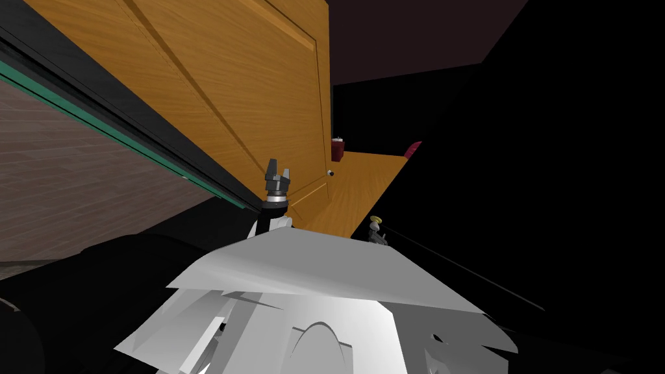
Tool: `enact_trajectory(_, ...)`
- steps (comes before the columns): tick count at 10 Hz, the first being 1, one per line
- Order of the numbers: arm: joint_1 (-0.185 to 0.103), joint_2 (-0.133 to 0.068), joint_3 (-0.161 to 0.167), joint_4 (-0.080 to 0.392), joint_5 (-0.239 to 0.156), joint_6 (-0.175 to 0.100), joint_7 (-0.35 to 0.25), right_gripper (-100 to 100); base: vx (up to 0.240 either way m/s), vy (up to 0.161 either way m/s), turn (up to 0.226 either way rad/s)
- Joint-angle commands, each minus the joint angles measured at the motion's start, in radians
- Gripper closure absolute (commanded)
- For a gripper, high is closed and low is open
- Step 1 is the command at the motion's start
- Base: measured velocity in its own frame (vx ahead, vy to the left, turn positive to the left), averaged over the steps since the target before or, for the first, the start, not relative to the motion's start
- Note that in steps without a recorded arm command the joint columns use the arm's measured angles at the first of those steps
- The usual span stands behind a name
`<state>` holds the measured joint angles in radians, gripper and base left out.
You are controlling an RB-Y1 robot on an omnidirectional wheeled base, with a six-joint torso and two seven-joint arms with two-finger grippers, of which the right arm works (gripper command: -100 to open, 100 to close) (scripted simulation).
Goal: Push the door open
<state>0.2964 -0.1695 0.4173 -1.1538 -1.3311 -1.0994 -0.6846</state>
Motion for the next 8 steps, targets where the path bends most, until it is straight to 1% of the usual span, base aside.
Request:
enact_trajectory(1,-0.011,0.006,0.008,-0.048,0.006,0.010,0.016,-100,0.000,0.000,0.000)
enact_trajectory(2,-0.011,0.009,0.004,-0.063,0.000,0.021,0.034,-100,-0.001,-0.004,-0.042)
enact_trajectory(8,-0.011,0.009,0.004,-0.063,0.000,0.021,0.034,-100,-0.001,0.000,0.000)
